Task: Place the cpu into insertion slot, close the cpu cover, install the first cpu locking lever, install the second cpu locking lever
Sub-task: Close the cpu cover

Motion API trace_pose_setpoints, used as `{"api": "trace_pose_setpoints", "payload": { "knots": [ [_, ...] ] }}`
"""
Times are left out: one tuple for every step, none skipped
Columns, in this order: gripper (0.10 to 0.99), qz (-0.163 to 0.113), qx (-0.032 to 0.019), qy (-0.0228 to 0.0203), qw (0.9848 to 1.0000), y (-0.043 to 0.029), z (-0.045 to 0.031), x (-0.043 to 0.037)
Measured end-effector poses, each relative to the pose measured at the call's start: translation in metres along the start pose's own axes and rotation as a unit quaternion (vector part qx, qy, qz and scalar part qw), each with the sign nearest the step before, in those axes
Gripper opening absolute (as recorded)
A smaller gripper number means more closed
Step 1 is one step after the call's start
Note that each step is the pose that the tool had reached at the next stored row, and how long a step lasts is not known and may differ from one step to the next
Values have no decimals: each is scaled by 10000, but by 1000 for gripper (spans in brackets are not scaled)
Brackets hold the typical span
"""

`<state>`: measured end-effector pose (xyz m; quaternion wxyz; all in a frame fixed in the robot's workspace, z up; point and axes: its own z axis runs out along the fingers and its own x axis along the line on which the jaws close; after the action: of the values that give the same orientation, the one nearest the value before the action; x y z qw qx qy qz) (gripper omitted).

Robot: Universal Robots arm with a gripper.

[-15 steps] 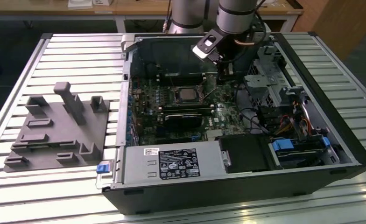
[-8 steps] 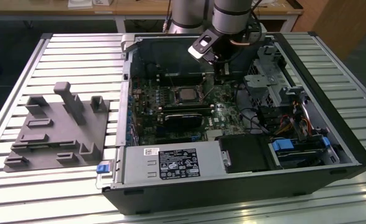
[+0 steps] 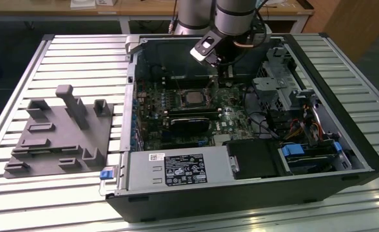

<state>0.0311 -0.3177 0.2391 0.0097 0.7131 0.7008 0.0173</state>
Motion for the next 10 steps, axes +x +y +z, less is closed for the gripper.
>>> {"api": "trace_pose_setpoints", "payload": {
  "knots": [
    [106,0,0,0,10000,-9,0,0],
    [106,0,0,0,10000,-19,0,0],
    [106,0,0,0,10000,-26,-1,-1],
    [106,0,0,0,10000,-33,-1,-1],
    [106,0,0,0,10000,-39,-1,-1],
    [106,0,0,0,10000,-46,-1,-1],
    [106,0,0,0,10000,-52,-2,-1],
    [106,0,0,0,10000,-57,-2,-1],
    [106,0,0,0,10000,-61,-2,-1],
    [106,0,0,0,10000,-64,-2,-1]
  ]
}}
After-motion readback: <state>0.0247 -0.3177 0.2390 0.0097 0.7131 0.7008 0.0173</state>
